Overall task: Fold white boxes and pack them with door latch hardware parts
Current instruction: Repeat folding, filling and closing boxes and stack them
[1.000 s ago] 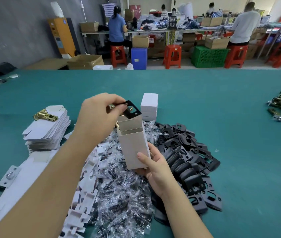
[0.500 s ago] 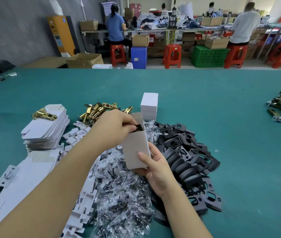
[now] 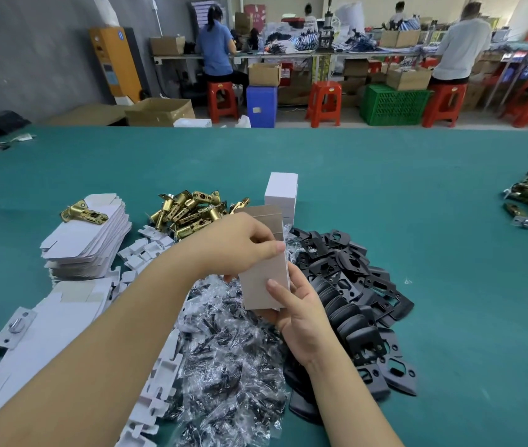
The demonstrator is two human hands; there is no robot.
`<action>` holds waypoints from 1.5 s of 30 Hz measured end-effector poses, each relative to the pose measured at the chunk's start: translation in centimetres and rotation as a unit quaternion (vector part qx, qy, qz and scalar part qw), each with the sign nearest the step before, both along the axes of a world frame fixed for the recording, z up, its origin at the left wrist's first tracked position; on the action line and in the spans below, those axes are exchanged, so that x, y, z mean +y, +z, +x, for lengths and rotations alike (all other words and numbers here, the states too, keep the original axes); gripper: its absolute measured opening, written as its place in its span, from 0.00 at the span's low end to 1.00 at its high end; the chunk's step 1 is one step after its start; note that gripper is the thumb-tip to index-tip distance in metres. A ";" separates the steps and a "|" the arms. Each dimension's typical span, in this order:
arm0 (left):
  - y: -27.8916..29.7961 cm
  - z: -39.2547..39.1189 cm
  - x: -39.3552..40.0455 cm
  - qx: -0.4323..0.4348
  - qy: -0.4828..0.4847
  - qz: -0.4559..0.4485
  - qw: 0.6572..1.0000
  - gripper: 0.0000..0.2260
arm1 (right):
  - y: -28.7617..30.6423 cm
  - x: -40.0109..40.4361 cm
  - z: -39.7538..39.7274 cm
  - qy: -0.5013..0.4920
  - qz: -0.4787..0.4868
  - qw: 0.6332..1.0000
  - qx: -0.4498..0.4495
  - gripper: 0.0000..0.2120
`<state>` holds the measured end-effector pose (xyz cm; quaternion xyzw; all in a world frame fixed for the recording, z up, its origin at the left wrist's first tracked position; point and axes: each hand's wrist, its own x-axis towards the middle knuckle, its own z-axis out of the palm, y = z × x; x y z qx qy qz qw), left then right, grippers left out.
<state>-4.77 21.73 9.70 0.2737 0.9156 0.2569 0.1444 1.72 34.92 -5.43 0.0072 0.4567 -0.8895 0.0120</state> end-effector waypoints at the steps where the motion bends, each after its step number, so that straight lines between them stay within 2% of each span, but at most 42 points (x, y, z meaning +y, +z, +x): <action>1: 0.1 0.0 0.0 0.018 0.005 0.007 1.000 0.13 | 0.0 0.0 0.0 0.001 -0.002 1.000 0.002 0.27; 4: 0.3 -0.1 -0.6 0.095 0.023 0.037 0.995 0.09 | -0.1 0.0 -0.1 -0.002 -0.008 1.000 0.002 0.29; 6: 0.3 -0.1 -1.3 0.115 0.043 0.110 0.986 0.07 | -0.2 0.1 -0.2 -0.008 -0.017 1.000 -0.002 0.28; 9: 0.3 -0.5 -3.0 0.117 0.105 0.222 0.962 0.08 | -0.2 0.3 -0.2 -0.026 -0.032 0.999 -0.016 0.26; 11: 0.1 -0.8 -4.4 0.079 0.124 0.227 0.963 0.09 | -0.2 0.3 -0.3 -0.038 -0.040 0.998 -0.023 0.26; 12: -0.3 -0.8 -5.1 0.052 0.112 0.190 0.974 0.09 | -0.2 0.3 -0.3 -0.043 -0.044 0.998 -0.025 0.26; 14: -1.6 -0.7 -6.0 0.010 0.060 0.047 0.997 0.07 | -0.2 0.3 -0.3 -0.052 -0.050 0.997 -0.029 0.24; 16: -3.6 -0.5 -6.4 0.009 0.025 -0.104 0.994 0.06 | -0.1 0.3 -0.3 -0.058 -0.054 0.996 -0.033 0.23; 18: -5.7 -0.3 -6.5 0.012 0.020 -0.201 0.979 0.08 | -0.1 0.3 -0.3 -0.061 -0.060 0.996 -0.037 0.22; 20: -7.2 -0.2 -6.6 0.007 0.028 -0.238 0.971 0.10 | -0.2 0.2 -0.3 -0.062 -0.065 0.995 -0.040 0.21; 24: -8.4 -0.4 -6.7 0.021 0.040 -0.252 0.967 0.11 | -0.3 0.2 -0.3 -0.063 -0.064 0.995 -0.042 0.22; 30: -7.9 -0.5 -7.3 -0.026 0.050 -0.156 0.986 0.08 | -0.4 0.3 -0.5 -0.064 -0.067 0.995 -0.050 0.25; 35: -5.6 -1.0 -8.2 0.016 0.102 -0.062 0.993 0.05 | -0.5 0.3 -0.5 -0.062 -0.067 0.995 -0.048 0.24; 38: -4.5 -1.1 -8.9 0.019 0.120 0.001 0.993 0.08 | -0.4 0.3 -0.4 -0.062 -0.065 0.995 -0.049 0.25; 45: -2.3 0.0 -8.6 -0.008 0.142 0.179 0.974 0.06 | -0.5 0.2 -0.4 -0.056 -0.053 0.996 -0.042 0.23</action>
